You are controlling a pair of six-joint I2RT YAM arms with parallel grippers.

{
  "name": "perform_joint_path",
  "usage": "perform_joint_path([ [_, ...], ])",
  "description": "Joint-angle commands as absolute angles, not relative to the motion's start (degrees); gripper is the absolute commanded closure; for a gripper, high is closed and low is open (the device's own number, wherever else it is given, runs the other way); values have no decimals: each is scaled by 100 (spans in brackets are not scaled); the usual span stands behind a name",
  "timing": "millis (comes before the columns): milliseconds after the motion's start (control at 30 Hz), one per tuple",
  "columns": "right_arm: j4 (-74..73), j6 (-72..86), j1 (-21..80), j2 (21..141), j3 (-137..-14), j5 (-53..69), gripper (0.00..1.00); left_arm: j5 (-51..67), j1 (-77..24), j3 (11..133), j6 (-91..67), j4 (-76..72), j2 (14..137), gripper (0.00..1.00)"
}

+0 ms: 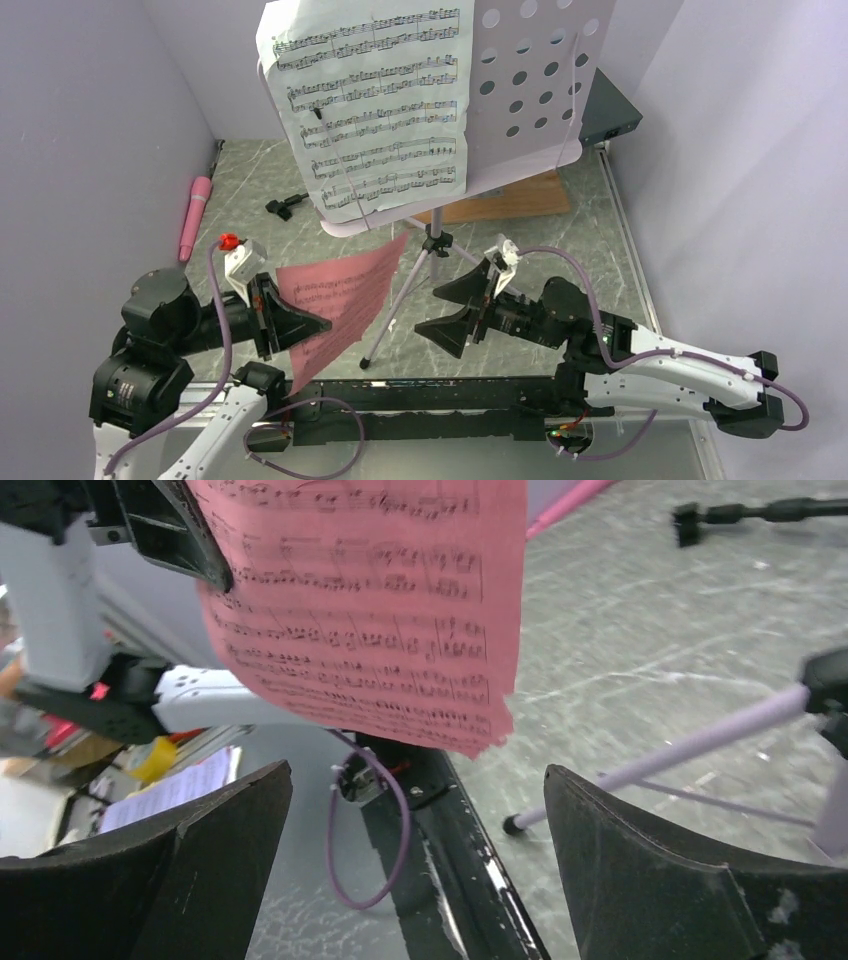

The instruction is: Set up the instrument practice props

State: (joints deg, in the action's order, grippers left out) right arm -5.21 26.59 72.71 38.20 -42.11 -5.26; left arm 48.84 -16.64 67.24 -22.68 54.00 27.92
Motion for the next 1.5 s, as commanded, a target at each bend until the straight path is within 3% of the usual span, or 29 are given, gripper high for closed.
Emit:
perform_joint_path([
  [0,691,2765,7109,4147,-4123,858,1,6177,-1876,7048,-1658,5427,2889,100],
  [233,2607,3225,7049,4464,-3660,1691,7,6984,-1950,7384,-1955,4691,2905,100],
  [267,2754,3238,7049,4415,-3594,1753,9,7001,-1959,7466,-1967,4645,2928,100],
  [400,3785,3481,7040,4282,-3338,2175,36,6764,-1960,7679,-2142,4317,3005,100],
  [533,4132,3632,7044,4436,-3691,2434,41,6387,-1960,7851,-2459,4006,3337,100],
  [633,3567,3402,7042,4687,-4384,2258,45,6657,-1960,8050,-2672,3816,3829,100],
  [800,2294,2836,7040,4846,-5539,1624,87,6495,-1960,8917,-2278,4278,4564,100],
  [833,2041,2767,7040,4848,-5681,1324,100,6438,-1960,9090,-2227,4352,4676,95],
  [900,1760,2615,7040,4793,-5835,982,100,6277,-1959,9376,-2269,4284,4845,73],
  [967,1629,2448,7033,4727,-5945,875,100,5988,-1960,9573,-2466,4069,4957,42],
  [1000,1519,2357,7032,4699,-6025,838,100,5866,-1958,9636,-2588,3914,5003,35],
  [1067,1283,2225,7031,4657,-6197,732,100,5626,-1960,9759,-2854,3607,5062,31],
  [1200,960,2020,7020,4630,-6508,687,100,5388,-1960,9809,-3500,2696,5134,39],
  [1333,695,1909,7022,4681,-6817,624,100,5354,-1956,9914,-4073,1962,5322,61],
  [1467,635,1849,7020,4818,-7083,685,100,5558,-1958,10034,-4610,1163,5564,71],
])
